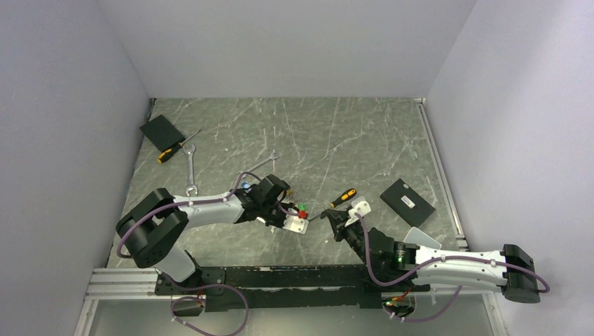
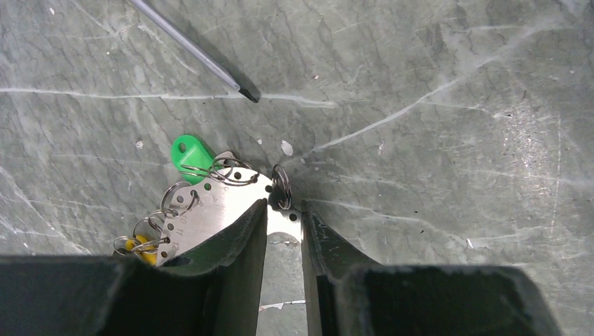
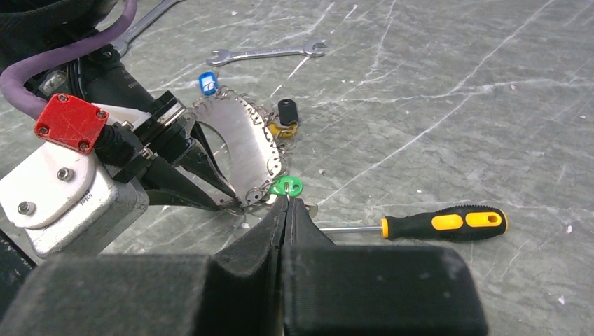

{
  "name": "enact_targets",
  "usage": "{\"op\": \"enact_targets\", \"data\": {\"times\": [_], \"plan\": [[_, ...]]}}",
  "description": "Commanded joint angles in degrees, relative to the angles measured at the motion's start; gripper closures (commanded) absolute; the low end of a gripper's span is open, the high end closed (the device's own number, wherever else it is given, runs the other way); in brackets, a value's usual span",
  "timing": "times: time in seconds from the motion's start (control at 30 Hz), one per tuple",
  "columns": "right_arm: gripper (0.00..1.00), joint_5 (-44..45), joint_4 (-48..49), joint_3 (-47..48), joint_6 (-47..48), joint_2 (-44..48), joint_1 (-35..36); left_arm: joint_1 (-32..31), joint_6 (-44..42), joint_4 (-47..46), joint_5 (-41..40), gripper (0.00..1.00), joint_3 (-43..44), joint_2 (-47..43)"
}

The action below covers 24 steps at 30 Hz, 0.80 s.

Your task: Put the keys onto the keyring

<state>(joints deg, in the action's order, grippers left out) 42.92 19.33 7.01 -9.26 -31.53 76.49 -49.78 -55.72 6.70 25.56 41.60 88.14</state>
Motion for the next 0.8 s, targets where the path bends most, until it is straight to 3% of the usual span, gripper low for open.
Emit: {"op": "enact_targets", "data": {"times": [0.0,0.43,0.77], "plan": [[1.0,-0.6,1.5,0.2,-0.9,0.2,-0.1,0.1,0.6,-0.9,0.3,0.7,2.1,-0.6],[1.0,-0.7,0.9,0.2,-1.2,0.6,-0.1,0.1,2.8,-1.7,-1.2,0.76,2.3,2.3],[1.0,-0.7,1.0,0.2,-1.1,0.6,-0.1,0.2,5.1,-1.6,-1.0,0.75,2.8,2.6]]}}
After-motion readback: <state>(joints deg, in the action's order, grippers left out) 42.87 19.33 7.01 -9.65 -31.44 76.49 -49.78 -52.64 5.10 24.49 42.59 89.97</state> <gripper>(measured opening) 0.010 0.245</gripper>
